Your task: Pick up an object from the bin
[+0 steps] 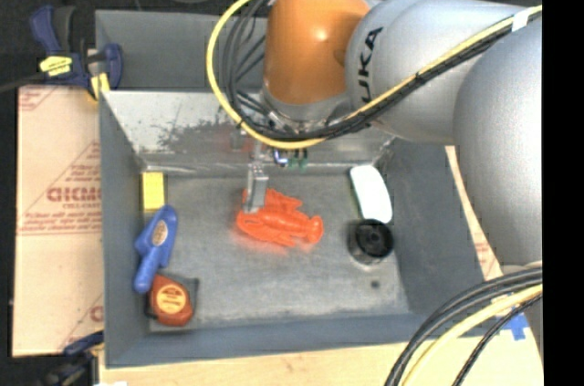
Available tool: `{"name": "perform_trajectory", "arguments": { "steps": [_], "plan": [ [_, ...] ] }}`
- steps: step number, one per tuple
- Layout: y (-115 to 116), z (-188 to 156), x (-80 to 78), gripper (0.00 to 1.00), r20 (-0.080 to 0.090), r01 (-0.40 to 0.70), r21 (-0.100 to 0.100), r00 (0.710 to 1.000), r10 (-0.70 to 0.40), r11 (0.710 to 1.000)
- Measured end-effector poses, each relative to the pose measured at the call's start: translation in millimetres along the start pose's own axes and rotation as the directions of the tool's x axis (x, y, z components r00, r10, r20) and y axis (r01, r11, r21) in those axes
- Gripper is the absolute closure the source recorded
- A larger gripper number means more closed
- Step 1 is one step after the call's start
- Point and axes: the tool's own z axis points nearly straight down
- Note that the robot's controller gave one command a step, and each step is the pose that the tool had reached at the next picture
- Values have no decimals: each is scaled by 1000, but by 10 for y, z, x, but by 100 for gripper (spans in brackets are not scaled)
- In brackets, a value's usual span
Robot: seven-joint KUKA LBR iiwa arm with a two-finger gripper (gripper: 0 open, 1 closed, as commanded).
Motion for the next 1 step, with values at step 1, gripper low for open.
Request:
{"name": "perform_trajectory", "arguments": {
  "steps": [1],
  "plan": [
    [-3,-53,-15,0,8,-2,-1,1000,2,1000]
  ]
}}
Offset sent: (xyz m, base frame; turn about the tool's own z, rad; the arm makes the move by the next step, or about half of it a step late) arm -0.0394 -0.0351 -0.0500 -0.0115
